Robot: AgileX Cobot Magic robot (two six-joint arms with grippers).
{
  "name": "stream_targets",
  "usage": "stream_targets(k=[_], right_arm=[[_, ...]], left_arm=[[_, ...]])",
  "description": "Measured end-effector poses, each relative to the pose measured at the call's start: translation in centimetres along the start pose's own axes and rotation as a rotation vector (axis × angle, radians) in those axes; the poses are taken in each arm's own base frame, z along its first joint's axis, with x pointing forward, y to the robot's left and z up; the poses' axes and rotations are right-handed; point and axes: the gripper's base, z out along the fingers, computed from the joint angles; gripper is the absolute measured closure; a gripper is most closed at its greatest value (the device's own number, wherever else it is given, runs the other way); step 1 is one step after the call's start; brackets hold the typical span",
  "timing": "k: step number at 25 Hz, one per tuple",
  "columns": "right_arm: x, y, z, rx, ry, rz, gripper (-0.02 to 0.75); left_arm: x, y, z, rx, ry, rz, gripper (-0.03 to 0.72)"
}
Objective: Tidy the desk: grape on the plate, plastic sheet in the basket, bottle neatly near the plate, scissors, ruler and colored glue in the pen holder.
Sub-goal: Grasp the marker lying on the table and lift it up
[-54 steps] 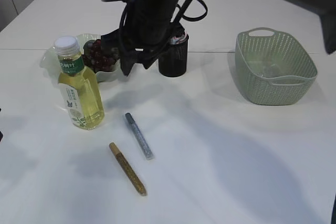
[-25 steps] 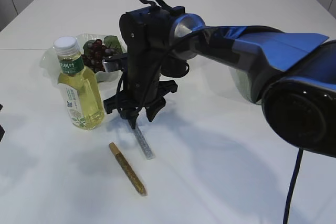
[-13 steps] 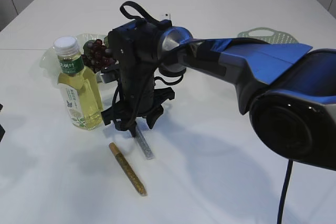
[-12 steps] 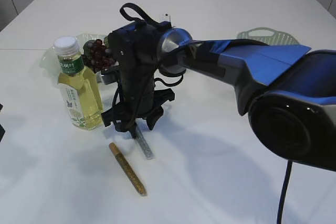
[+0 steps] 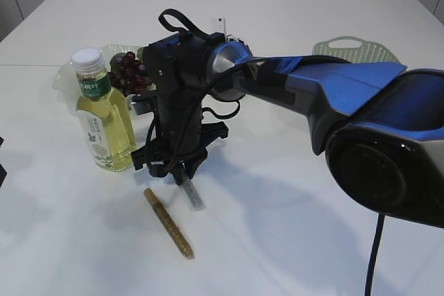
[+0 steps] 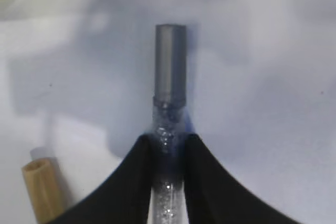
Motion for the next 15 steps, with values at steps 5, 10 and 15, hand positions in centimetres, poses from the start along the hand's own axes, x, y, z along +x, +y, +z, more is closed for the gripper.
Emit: stream_targets(k=[5,10,15], right_arm=[[-0.2,0.1,-0.3,-0.01,-0.011,-0.012,0.617],[-1.3,0.1,-1.7,-0.048,-0.074,-0.02,0.623],[-2.3,-1.0,-4.4,-0.183,-0.131,0.024,0.624]], left_arm=[[0.0,0.0,0.0,0.0,0.0,0.0,0.38],[0.0,0.0,0.0,0.0,-0.002,0.0,0.38],[-0.1,0.0,0.0,0.001,-0.009,0.0,0.38]])
